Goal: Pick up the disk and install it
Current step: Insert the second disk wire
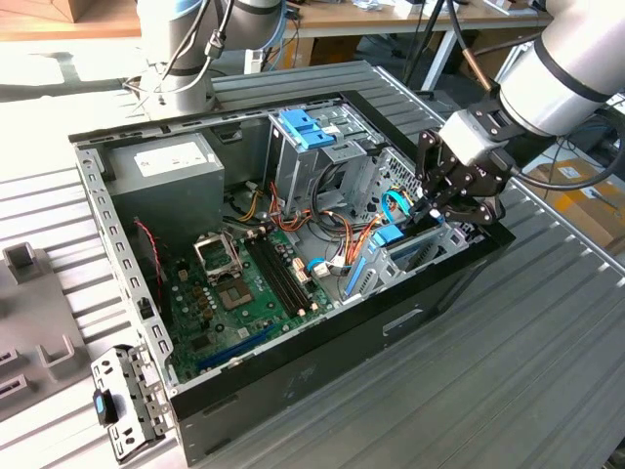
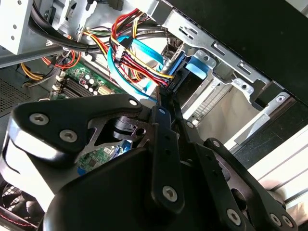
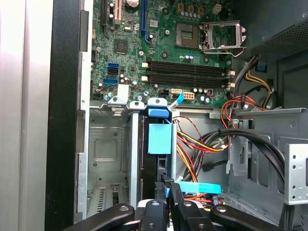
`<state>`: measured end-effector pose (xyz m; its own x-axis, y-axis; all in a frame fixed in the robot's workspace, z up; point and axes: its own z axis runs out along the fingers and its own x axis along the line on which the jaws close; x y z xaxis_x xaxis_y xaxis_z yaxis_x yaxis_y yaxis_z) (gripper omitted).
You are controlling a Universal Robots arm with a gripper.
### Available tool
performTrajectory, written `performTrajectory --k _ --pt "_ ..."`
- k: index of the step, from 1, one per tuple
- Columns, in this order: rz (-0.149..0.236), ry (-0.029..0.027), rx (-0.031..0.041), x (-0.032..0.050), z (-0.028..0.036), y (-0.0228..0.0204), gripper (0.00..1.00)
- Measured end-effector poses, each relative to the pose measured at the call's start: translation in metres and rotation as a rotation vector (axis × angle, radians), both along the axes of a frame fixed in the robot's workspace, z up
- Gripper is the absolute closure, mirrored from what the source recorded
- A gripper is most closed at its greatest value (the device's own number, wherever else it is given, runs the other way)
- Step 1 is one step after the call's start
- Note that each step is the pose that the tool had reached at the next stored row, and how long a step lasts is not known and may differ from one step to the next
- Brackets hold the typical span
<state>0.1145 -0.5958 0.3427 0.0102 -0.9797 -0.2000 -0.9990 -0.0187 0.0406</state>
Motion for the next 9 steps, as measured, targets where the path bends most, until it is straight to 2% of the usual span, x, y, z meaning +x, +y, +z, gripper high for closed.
performTrajectory --k 6,7,8,9 --pt "0.000 0.0000 0.0000 0.0000 -0.0001 -0.0001 0.83" --pt "0.000 0.0000 0.0001 0.0000 -0.0001 -0.0001 0.77" --pt "0.000 0.0001 0.0001 0.0000 -0.0001 -0.0001 0.77" --pt "0.000 0.0000 0.0000 0.0000 -0.0001 -0.0002 0.70"
